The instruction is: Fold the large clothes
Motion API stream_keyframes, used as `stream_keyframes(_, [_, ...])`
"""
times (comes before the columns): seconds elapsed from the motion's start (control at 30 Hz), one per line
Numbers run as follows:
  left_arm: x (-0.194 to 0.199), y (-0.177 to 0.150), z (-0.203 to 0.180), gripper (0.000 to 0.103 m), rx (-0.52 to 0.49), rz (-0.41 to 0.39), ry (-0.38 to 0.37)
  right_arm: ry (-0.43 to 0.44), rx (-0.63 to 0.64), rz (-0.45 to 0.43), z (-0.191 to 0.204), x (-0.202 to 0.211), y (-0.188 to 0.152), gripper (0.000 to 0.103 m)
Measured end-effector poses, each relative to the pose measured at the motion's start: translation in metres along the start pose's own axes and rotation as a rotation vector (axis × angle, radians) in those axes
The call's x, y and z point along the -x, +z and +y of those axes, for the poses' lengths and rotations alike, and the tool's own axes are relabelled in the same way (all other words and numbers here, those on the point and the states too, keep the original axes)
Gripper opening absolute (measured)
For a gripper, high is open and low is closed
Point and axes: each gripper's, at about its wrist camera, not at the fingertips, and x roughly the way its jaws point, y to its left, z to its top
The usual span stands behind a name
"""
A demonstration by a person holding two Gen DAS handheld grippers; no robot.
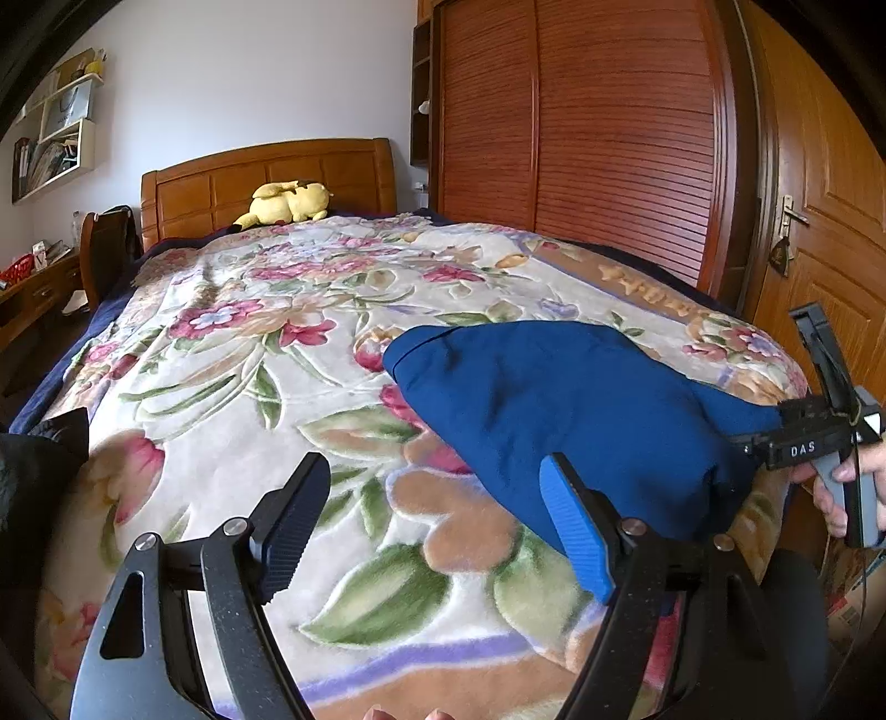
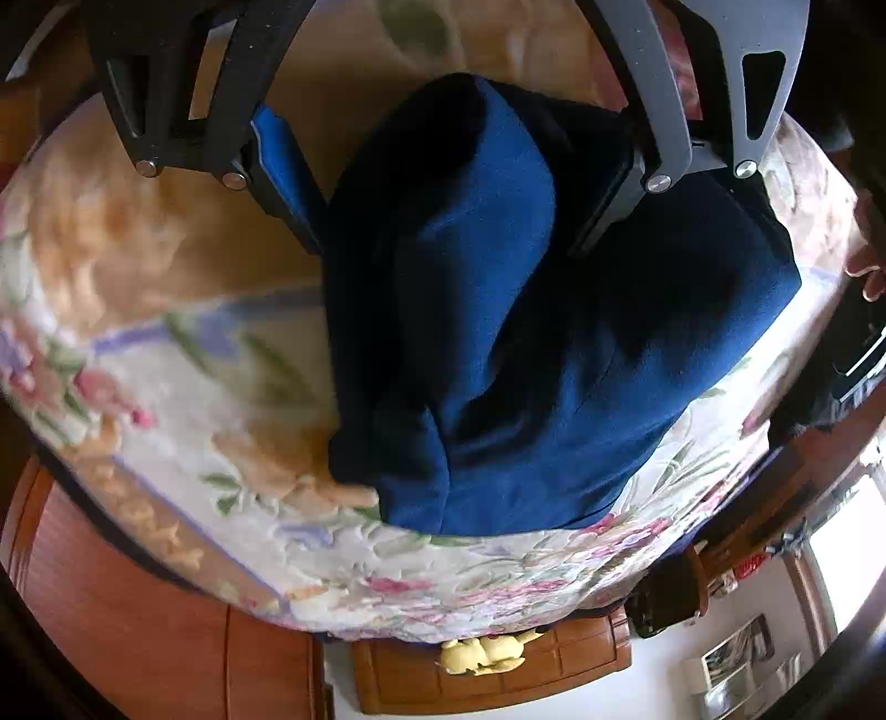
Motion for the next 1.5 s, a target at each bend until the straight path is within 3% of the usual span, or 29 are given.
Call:
stream_keyframes(0.13, [-0.015, 0.004, 0.004, 0.080, 0.015, 0.028, 0.000, 0.056, -0.045, 0.012, -0.008, -0.014, 0.001, 0.085])
stream_keyframes(0.4, [-0.048, 0.019, 0.004, 0.080, 0.030, 0.059, -0.004, 0.136, -0.083, 0.021, -0.014, 0.006, -0.018, 0.085])
stream_keyframes(0.7, [-0.120, 0.038, 0.009, 0.080, 0.043, 0.168, 0.024, 0.227, -0.099, 0.037, -0.013, -0.016, -0.016, 0.085])
stream_keyframes(0.93, [-0.171, 0.042, 0.004, 0.080, 0.028, 0.242, 0.021, 0.377, -0.110, 0.002, -0.028, -0.020, -0.020, 0.061])
stream_keyframes(1.07, [-0.192, 0.040, 0.003, 0.080, 0.028, 0.293, 0.020, 0.408, -0.078, -0.053, -0.034, -0.021, -0.022, 0.046])
stream_keyframes(1.43, [-0.235, 0.049, 0.021, 0.081, 0.138, 0.349, -0.080, 0.365, 0.021, -0.084, -0.026, -0.020, -0.024, 0.040])
stream_keyframes(1.5, [-0.238, 0.050, 0.020, 0.073, 0.138, 0.345, -0.102, 0.346, 0.037, -0.084, -0.020, -0.015, -0.023, 0.039])
